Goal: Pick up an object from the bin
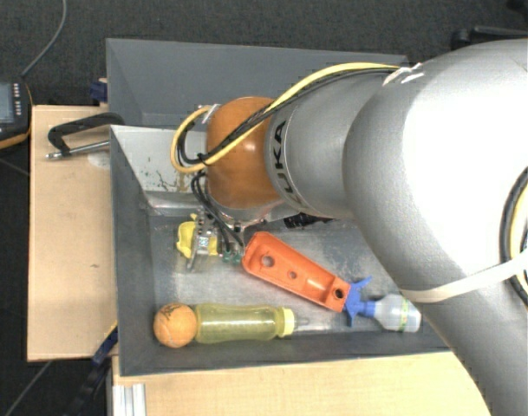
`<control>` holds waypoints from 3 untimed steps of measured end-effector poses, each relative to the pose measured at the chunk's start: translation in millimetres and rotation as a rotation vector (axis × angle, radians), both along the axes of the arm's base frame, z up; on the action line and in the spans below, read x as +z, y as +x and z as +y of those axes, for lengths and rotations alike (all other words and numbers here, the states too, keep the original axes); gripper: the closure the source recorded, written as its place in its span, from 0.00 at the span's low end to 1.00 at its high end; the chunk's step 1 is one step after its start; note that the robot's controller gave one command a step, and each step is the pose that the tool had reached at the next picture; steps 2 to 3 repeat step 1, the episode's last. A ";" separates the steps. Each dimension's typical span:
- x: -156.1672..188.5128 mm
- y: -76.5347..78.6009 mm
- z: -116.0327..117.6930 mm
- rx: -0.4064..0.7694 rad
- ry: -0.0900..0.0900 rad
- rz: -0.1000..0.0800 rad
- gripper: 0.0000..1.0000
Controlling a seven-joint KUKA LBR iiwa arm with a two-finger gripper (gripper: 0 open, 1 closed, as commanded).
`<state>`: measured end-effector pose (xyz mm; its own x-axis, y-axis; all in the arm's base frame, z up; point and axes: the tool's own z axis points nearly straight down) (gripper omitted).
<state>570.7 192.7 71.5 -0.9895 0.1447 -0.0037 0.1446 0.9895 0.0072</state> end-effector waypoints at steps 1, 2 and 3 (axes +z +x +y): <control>0.0 0.0 0.0 0.000 0.000 0.000 1.00; 0.0 0.0 0.0 0.000 0.000 0.000 1.00; 0.0 0.0 0.0 0.000 0.000 0.000 1.00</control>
Offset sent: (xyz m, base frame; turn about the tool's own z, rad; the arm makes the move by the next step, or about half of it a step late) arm 0.0000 0.0000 0.0000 0.0000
